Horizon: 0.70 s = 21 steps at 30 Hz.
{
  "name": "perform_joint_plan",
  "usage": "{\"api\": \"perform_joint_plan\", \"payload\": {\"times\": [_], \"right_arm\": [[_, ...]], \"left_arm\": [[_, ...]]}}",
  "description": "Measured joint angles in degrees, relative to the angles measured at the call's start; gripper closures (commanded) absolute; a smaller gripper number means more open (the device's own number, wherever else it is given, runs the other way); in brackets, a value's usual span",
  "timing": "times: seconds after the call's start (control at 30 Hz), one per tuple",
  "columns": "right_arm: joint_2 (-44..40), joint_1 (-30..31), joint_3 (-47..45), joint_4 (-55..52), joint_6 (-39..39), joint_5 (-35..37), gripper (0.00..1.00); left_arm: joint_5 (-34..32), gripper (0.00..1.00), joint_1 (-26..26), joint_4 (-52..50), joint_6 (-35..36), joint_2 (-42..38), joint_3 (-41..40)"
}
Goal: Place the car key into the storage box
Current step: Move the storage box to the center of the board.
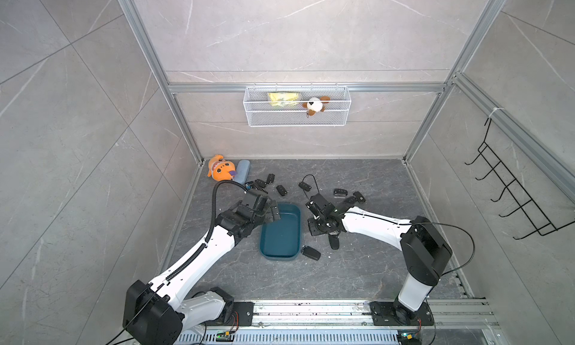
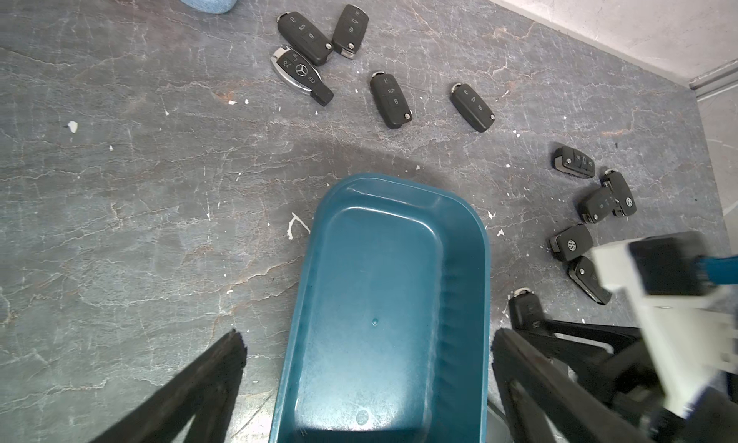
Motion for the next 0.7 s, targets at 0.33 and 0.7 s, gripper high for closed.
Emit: {"api": "perform_joint_plan", "payload": {"times": [0.33,0.7], "right_arm": [[1.68,4.81,13.40,-4.09,5.60,2.62,0.73],[15.61,9.07,23.17,-5.84,11.69,3.02,0.74]], "left_arm": [[-2.21,0.00,2.23,-0.46,-0.20,-6.03,-2.14],[-3.06,0.00,2.82,-3.80,-1.25,-11.96,-5.64]]}}
